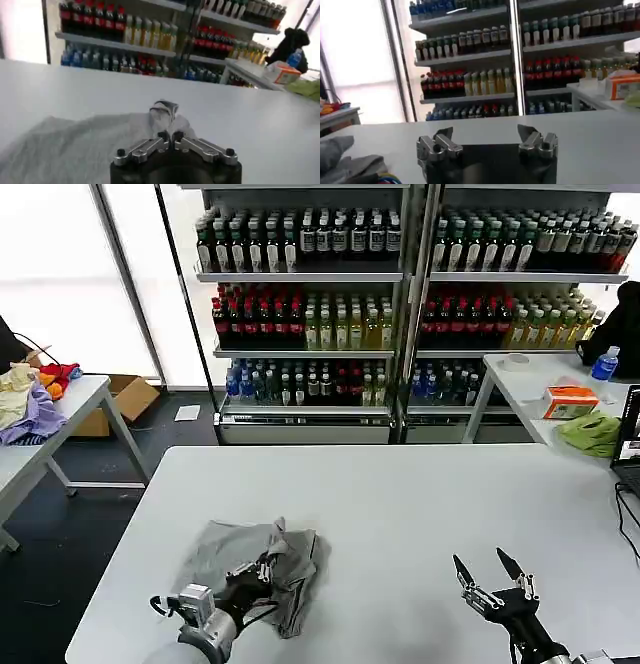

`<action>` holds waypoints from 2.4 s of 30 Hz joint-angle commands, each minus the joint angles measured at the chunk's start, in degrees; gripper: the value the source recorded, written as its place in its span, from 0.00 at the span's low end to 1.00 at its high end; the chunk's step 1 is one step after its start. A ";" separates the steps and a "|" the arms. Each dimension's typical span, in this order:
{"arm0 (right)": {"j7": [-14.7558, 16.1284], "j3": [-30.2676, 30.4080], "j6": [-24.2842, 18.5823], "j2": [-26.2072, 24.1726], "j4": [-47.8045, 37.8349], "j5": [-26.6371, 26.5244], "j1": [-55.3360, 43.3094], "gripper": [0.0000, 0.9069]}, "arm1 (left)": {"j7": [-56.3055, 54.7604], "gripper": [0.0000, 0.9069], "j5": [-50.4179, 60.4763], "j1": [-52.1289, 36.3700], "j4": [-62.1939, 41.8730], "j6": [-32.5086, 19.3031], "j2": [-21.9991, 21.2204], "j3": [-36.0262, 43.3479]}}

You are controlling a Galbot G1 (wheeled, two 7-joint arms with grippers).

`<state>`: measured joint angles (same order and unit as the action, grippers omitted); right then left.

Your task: Fold and organize the clothes.

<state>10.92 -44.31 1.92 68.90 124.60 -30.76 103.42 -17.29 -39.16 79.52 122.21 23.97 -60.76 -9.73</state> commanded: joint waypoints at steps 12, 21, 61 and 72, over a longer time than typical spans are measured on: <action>-0.14 1.49 -0.04 0.33 -0.73 0.23 -1.30 1.00 | -2.94 1.00 -9.75 3.11 14.10 2.87 0.45 -10.72; -0.07 2.15 -0.70 0.00 -0.97 0.40 -0.72 1.00 | 3.22 1.00 -6.06 2.45 1.34 4.65 3.52 -27.26; -0.05 1.55 -0.76 0.71 1.25 1.13 -0.72 1.00 | -0.88 0.01 -0.08 2.50 -10.23 1.21 -7.46 -15.14; -0.09 1.56 -1.14 0.64 0.73 1.02 -0.81 1.00 | 0.68 0.01 -1.25 3.03 -10.47 0.25 -7.99 -14.88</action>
<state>10.82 -42.77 0.92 69.51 125.44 -29.70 102.68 -17.24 -40.14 82.08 112.35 25.17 -67.58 -25.22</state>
